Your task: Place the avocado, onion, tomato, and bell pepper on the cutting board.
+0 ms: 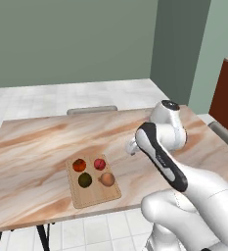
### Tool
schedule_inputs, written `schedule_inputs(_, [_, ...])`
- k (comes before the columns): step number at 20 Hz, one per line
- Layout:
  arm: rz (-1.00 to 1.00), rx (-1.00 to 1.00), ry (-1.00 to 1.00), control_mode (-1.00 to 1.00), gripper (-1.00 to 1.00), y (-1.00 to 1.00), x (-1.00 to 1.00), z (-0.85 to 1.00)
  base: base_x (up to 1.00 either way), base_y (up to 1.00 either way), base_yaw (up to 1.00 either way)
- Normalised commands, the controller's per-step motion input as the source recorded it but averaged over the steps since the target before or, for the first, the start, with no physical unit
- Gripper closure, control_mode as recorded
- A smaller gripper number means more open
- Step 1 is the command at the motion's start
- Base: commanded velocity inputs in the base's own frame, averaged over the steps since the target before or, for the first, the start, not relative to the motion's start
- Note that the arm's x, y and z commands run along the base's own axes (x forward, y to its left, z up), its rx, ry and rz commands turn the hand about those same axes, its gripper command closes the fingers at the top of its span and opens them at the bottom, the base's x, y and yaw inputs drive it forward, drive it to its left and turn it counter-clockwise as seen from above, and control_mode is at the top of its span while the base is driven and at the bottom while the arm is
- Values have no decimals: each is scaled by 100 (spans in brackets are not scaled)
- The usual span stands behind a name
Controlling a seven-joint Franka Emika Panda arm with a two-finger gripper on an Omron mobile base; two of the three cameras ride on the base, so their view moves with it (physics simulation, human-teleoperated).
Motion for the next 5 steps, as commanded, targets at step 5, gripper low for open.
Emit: schedule_inputs(5, [0, 14, -20, -100, -100, -56, -17, 16, 0, 0, 0])
